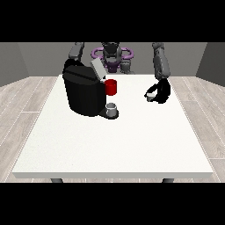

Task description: Insert the coffee pod into the coffee machine and close the lid

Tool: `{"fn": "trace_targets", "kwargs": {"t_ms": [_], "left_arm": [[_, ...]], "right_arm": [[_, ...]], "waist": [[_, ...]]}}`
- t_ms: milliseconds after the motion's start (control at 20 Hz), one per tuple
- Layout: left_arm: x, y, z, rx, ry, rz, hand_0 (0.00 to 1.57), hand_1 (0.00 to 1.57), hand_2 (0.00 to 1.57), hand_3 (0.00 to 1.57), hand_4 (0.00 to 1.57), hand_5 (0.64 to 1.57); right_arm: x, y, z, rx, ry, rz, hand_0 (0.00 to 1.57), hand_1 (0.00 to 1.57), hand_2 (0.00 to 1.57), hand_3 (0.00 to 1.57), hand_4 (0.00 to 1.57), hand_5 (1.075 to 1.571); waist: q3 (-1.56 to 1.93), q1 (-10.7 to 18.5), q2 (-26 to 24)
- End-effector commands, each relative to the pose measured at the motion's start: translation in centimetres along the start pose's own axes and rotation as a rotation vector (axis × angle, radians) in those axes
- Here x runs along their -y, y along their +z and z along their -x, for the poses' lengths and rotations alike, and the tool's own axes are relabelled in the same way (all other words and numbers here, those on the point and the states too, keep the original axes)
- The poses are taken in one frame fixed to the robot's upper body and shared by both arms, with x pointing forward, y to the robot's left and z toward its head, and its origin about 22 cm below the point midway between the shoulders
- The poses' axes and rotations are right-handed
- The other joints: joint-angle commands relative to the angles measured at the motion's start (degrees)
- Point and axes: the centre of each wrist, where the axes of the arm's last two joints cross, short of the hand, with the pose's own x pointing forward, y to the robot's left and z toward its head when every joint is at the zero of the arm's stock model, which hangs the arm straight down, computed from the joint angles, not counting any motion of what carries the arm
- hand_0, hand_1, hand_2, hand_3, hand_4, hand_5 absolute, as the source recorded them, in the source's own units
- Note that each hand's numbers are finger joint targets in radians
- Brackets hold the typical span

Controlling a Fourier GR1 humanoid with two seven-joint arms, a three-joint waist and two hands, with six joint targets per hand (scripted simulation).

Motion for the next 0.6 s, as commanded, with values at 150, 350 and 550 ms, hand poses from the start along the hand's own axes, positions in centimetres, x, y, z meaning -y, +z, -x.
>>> {"fn": "trace_targets", "kwargs": {"t_ms": [150,350,550], "left_arm": [[-0.9,-1.1,-1.5,0.123,0.002,0.034,1.42,1.42,1.46,1.42,0.56,1.571],[-2.3,-3.3,-5.6,0.215,0.039,0.037,1.40,1.40,1.42,1.36,0.60,1.571],[-4.0,-4.0,-7.2,0.240,0.025,0.057,1.29,1.29,1.36,1.34,0.56,1.571]], "right_arm": [[0.7,0.3,1.5,-0.030,-0.010,0.037,0.00,0.00,0.00,0.00,0.43,1.571],[1.4,-0.4,2.2,-0.068,-0.003,0.037,0.00,0.00,0.00,0.00,0.43,1.571],[2.3,0.1,4.2,-0.105,-0.033,0.062,0.00,0.00,0.00,0.00,0.44,1.571]], "waist": [[-0.05,0.75,-1.40],[-0.02,1.47,-3.96],[-0.02,1.76,-5.10]]}}
